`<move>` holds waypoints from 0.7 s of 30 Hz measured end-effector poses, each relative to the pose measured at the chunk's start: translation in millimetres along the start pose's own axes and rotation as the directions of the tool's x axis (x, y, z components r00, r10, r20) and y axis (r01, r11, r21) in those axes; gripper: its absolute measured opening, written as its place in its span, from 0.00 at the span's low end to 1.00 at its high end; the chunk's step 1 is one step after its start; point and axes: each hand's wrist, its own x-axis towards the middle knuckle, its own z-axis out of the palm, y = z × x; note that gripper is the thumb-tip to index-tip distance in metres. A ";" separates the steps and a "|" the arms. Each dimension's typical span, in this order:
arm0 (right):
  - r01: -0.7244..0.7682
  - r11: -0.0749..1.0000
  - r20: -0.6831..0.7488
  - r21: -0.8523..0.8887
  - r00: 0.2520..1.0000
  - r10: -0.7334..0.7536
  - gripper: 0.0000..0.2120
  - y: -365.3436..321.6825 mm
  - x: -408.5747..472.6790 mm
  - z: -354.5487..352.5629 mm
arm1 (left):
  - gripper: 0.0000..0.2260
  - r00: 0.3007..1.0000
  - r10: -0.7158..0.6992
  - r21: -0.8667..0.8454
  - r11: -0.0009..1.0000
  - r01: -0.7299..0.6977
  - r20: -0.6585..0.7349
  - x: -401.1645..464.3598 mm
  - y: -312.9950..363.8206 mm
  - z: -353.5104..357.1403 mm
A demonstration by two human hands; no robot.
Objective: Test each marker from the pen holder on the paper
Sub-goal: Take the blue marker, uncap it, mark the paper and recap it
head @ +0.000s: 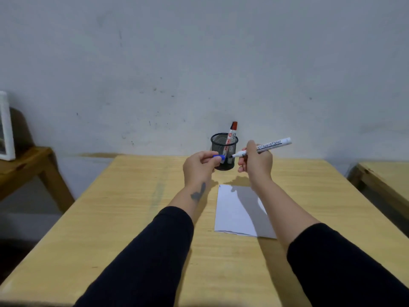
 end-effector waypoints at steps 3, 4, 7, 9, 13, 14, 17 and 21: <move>0.019 1.000 0.002 0.021 1.000 -0.019 0.15 -9.1 -6.4 -0.3 | 0.05 1.000 0.022 -0.087 0.996 -0.021 0.019 -6.6 6.4 3.2; 0.025 0.999 0.006 0.024 1.000 -0.025 0.15 -11.0 -8.7 -0.6 | 0.04 0.999 0.026 -0.109 0.994 -0.023 0.028 -9.1 8.3 3.8; 0.031 0.999 0.019 0.030 0.999 -0.032 0.15 -13.9 -14.8 -1.1 | 0.05 0.998 0.032 -0.142 0.990 -0.023 0.059 -13.8 10.6 5.2; 0.030 0.999 0.034 0.028 0.999 -0.031 0.15 -14.3 -18.6 -1.0 | 0.05 0.995 0.042 -0.132 0.991 -0.030 0.087 -16.6 11.5 6.7; 0.001 1.000 0.061 0.026 0.998 -0.003 0.14 -16.8 -25.6 -1.3 | 0.07 0.984 0.095 -0.033 0.995 -0.091 0.150 -22.9 15.1 9.5; -0.013 1.000 0.067 0.028 0.998 0.011 0.15 -17.8 -26.6 -1.7 | 0.06 0.982 0.109 -0.003 0.994 -0.109 0.155 -23.6 15.7 9.6; -0.045 0.999 0.105 0.030 0.994 0.042 0.15 -18.1 -27.1 -2.5 | 0.04 0.981 0.128 0.043 0.990 -0.136 0.149 -24.1 16.0 10.7; -0.078 0.997 0.137 -0.011 0.987 0.078 0.15 -10.3 -27.2 -0.3 | 0.04 0.990 0.097 0.053 0.993 -0.103 0.104 -27.9 9.0 11.5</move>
